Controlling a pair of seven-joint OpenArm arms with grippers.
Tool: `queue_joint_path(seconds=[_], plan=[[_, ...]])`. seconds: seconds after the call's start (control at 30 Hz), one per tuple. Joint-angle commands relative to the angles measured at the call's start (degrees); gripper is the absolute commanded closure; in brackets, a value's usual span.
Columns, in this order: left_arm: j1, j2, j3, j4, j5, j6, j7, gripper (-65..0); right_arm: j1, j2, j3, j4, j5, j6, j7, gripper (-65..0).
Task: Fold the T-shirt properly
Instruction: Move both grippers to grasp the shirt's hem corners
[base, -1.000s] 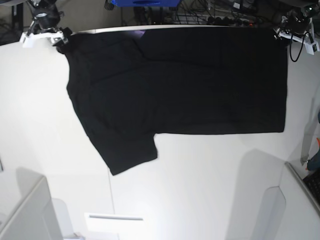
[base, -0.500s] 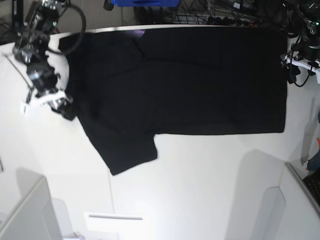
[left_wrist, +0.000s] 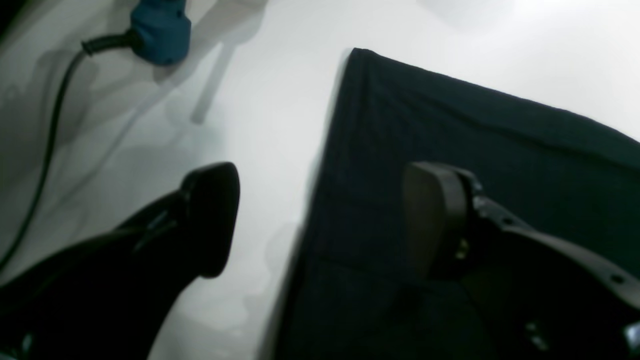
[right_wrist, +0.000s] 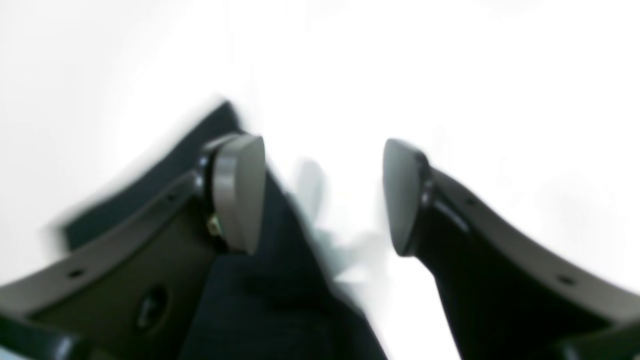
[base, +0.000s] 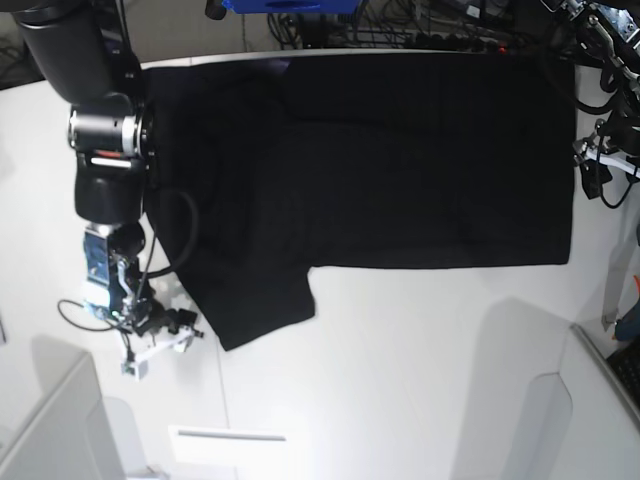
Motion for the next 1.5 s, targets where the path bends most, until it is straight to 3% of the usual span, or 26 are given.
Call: queue_joint_path(seconds=[0.0,0.17,0.33,0.67,0.73,0.9,1.03,1.17,1.3,1.47], plan=[[0.63,-1.16,-0.48,0.73,-0.36,-0.19,-1.26,-48.7,3.39,0.06,-0.82,-3.79,-0.19,1.45,3.09,-36.5],[0.98,-1.95,-0.40,0.73,2.19,-0.19,-1.26,-48.7,9.02,-0.29,-5.13,-21.81,-1.69,3.03,15.05,-36.5],[0.63,-1.77,0.04,0.73,7.11,-0.19,-1.35,-48.7,8.84,-2.14,-6.97,-22.16,-1.51,7.95,14.17,-36.2],[0.54,-1.86,0.04,0.64,7.73,-0.19,-1.52,-48.7,6.21,-4.08,-7.15,-20.49,-1.77,8.48,14.08,-35.9],[0.36,-1.95,0.04,0.02,7.73,-0.19,-1.52,-48.7,5.50,-4.08,-7.15,-19.88,-1.77,8.31,14.08,-31.2],[-4.38,-3.88,0.13,-9.21,7.81,0.08,-1.52,-48.7,4.89,-3.64,-7.15,-19.70,-1.77,8.48,14.35,-1.1],[-11.59,-6.96,0.48,-18.35,8.52,0.16,-1.61,-48.7,4.71,-3.55,-7.06,-19.70,-1.77,8.31,14.43,0.0],[-20.12,-8.81,8.22,-25.21,18.54,0.08,-2.14,-48.7,4.71,-3.55,-7.06,-19.70,-1.77,8.31,14.26,0.0],[-28.38,-8.45,15.16,-36.46,28.56,-0.19,-8.55,-48.7,4.71,-3.90,-7.06,-19.70,-1.77,8.31,14.26,0.0],[-34.89,-8.45,20.00,-49.30,30.49,-0.19,-13.13,-48.7,4.71,-3.90,-7.06,-19.70,-1.77,8.31,14.26,0.0]])
